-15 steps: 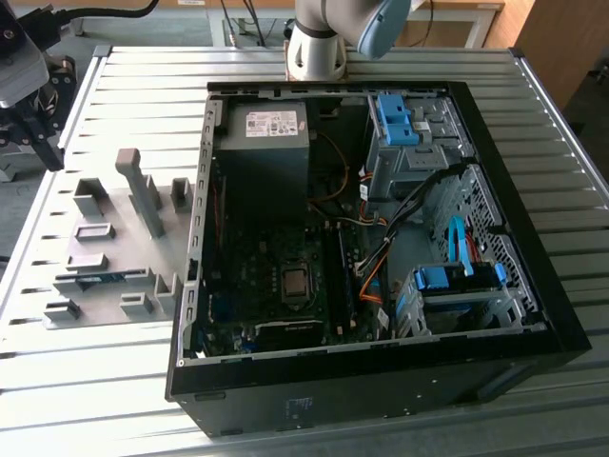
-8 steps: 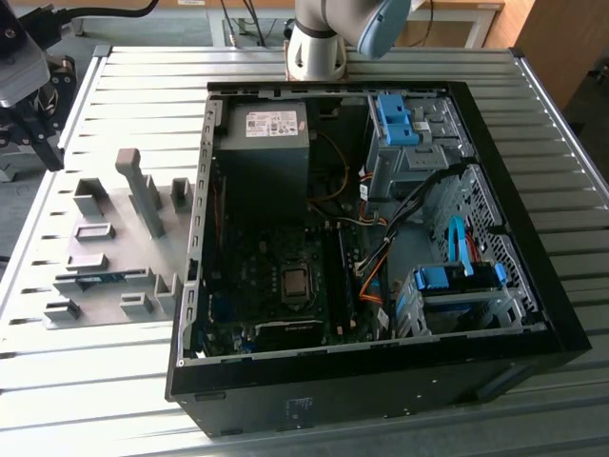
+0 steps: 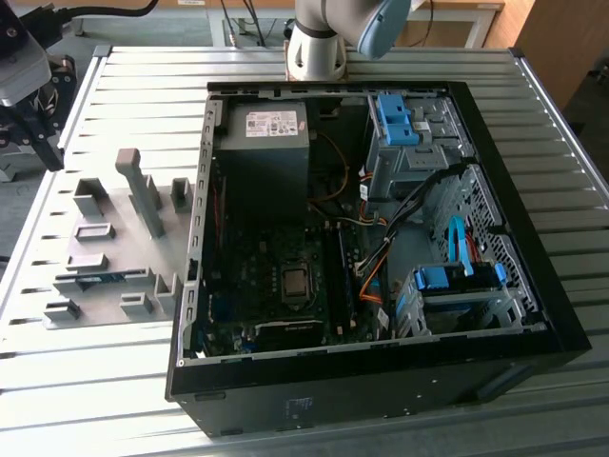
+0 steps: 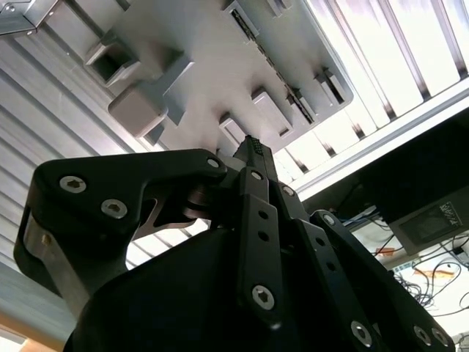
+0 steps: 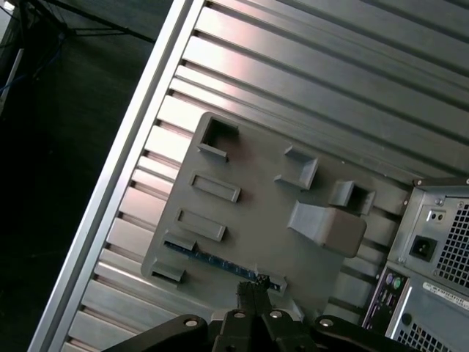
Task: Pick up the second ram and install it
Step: 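Pick up the second ram and move it above second insertion slot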
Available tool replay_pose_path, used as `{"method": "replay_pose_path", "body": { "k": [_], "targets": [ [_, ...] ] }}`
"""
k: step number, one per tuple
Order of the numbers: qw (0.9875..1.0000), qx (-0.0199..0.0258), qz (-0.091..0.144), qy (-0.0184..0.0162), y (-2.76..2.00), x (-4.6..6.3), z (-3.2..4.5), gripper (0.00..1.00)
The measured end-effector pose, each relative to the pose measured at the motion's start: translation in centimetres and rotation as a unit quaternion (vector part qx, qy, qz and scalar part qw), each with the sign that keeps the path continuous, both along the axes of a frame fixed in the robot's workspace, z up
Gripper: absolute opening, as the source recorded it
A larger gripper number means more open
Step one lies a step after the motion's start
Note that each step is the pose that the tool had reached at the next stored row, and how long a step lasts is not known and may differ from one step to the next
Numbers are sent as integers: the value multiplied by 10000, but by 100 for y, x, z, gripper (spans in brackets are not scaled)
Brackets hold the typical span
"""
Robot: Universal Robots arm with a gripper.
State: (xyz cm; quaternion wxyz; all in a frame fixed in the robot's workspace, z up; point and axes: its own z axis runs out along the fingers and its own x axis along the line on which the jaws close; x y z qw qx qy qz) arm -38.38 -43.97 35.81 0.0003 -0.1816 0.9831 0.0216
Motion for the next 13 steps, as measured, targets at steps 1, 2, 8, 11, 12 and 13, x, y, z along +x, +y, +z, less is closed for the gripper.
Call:
{"method": "replay_pose_path", "body": {
  "k": [1,2,8,11,12,13],
  "targets": [
    [10000,0,10,0,0,0,0,11],
    [10000,0,20,0,0,0,0,11],
    [10000,0,84,0,0,0,0,11],
    [9999,0,121,0,0,0,0,11],
    [9999,0,133,0,0,0,0,11],
    [9999,0,144,0,0,0,0,11]
  ]
}}
